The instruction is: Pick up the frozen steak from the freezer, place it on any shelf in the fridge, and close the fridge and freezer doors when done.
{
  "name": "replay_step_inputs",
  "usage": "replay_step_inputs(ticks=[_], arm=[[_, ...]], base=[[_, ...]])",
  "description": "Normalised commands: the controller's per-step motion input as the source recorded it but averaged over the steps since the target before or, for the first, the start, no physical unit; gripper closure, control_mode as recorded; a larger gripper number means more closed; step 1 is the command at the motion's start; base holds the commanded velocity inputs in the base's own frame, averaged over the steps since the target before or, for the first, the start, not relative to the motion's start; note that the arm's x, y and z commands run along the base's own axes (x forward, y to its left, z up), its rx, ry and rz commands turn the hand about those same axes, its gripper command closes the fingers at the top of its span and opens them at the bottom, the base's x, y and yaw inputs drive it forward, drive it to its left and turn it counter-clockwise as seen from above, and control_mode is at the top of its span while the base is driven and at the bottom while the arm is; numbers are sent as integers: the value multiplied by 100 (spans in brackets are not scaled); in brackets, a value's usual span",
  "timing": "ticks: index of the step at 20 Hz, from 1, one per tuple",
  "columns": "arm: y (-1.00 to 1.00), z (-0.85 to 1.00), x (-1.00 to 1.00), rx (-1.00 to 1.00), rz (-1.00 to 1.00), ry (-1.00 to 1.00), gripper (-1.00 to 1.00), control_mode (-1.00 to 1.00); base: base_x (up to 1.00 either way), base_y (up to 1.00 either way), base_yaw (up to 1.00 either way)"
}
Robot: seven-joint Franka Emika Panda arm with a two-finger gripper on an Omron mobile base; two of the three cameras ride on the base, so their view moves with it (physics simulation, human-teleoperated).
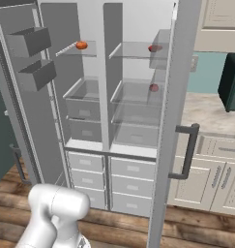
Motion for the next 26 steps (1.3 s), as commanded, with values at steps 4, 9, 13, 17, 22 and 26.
replay_step_inputs(ticks=[4, 9, 13, 17, 22, 26], arm=[[100, -2, 84, 2, -37, -16, -100, -100], [62, -10, 95, -2, -35, -2, -100, -100], [48, -27, 89, -3, -30, 0, -100, -100], [12, -23, 100, -1, -22, 0, -100, -100], [0, -23, 100, -1, -11, 0, -100, -100], [-24, -14, 85, 0, 0, 0, -100, -100]], base=[[0, 0, 0], [0, 0, 0], [0, 0, 0], [0, 0, 0], [0, 0, 0], [0, 0, 0]])
